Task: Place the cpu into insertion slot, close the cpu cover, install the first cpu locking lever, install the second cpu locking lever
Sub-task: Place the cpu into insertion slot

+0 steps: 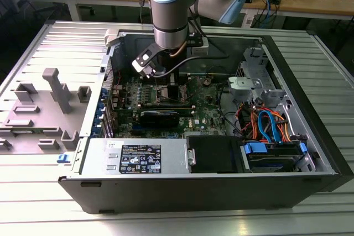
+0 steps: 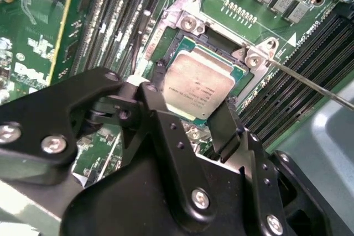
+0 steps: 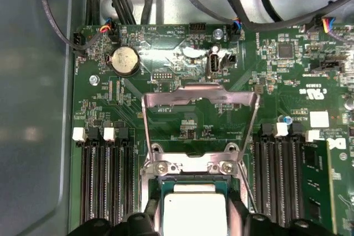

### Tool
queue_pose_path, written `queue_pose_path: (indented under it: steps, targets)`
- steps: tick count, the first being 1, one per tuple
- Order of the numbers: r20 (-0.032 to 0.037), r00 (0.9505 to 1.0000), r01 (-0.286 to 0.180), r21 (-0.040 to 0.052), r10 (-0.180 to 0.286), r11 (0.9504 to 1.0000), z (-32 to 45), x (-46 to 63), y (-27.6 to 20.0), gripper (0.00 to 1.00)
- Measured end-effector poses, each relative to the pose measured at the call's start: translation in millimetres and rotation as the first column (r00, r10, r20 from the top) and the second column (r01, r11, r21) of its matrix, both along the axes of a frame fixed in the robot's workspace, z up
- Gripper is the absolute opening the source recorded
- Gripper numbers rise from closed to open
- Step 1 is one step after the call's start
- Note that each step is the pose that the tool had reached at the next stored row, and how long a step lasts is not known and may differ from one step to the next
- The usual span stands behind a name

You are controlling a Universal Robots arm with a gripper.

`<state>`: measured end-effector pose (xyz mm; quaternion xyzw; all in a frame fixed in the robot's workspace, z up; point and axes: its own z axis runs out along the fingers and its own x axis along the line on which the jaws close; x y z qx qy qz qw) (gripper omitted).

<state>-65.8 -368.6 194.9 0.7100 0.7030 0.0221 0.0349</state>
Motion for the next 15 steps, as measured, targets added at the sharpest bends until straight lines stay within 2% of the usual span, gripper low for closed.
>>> queue_pose_path:
  steps: [1, 8, 15]
  targets:
    - [-0.0001, 1.0000, 0.000, -0.0005, 0.000, 1.0000, 0.1, 0.0, -0.1, 0.61]
    - [-0.0008, 1.0000, 0.000, -0.0012, 0.000, 1.0000, 0.6, -0.2, -0.3, 0.61]
    - [-0.0010, 1.0000, 0.000, -0.0016, 0.000, 1.0000, 8.4, -0.2, -0.3, 0.61]
